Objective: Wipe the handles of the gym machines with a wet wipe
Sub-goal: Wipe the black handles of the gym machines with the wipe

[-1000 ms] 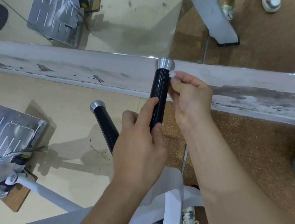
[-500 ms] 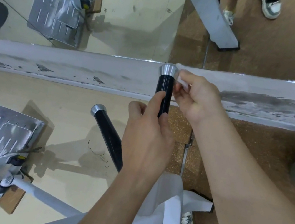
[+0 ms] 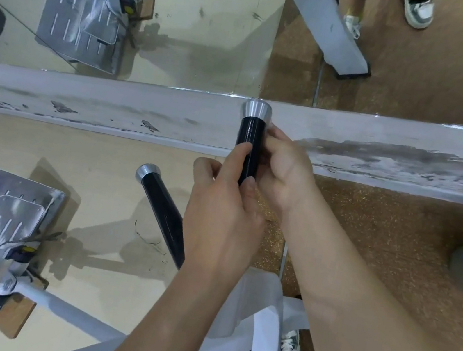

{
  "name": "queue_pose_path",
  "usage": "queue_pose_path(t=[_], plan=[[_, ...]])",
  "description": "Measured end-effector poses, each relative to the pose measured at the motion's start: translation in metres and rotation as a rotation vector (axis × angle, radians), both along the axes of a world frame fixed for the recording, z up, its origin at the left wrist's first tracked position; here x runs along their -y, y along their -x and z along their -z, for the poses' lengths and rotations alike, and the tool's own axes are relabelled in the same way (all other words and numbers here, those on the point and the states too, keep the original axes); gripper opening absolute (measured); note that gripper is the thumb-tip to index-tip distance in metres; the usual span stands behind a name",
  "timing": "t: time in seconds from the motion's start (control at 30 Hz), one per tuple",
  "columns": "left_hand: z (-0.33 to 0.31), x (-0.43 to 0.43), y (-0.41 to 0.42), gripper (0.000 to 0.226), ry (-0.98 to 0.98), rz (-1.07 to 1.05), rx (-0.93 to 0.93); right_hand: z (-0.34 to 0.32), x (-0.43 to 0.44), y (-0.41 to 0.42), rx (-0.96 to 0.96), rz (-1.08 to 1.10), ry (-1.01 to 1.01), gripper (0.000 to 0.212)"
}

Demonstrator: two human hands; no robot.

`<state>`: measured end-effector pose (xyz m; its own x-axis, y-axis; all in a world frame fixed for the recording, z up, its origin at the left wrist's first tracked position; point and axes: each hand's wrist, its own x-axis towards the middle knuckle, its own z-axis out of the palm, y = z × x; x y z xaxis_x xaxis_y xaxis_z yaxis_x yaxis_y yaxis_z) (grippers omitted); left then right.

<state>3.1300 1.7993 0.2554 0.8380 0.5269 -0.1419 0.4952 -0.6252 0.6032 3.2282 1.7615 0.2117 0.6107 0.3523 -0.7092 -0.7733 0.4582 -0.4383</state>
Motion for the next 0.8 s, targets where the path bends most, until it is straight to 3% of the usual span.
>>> queue_pose_path(t=[0.07, 0.23, 0.4, 0.47, 0.57, 0.7, 0.8], plan=[[0.000, 0.000, 0.000, 0.045, -0.001, 0.009, 0.003, 0.000, 0.009, 0.004, 0.070, 0.053, 0.057, 0.017], [0.002, -0.001, 0.001, 0.045, -0.012, 0.015, 0.043, -0.005, 0.007, -0.006, 0.190, 0.148, 0.252, 0.021], [0.002, 0.000, 0.000, 0.045, -0.017, 0.014, 0.034, -0.007, 0.004, -0.016, 0.169, -0.037, 0.268, 0.023], [0.002, 0.000, 0.001, 0.044, -0.014, 0.015, 0.036, -0.009, 0.012, -0.006, 0.211, 0.016, 0.315, 0.013], [0.001, 0.000, 0.000, 0.044, -0.014, 0.013, 0.046, -0.013, 0.015, -0.005, 0.298, 0.151, 0.398, 0.018], [-0.001, 0.000, 0.000, 0.045, 0.002, 0.001, 0.040, -0.013, 0.008, -0.003, 0.353, -0.121, 0.517, 0.015], [-0.002, 0.000, 0.000, 0.045, 0.025, 0.004, 0.065, -0.006, 0.018, 0.011, 0.349, -0.098, 0.492, 0.014]])
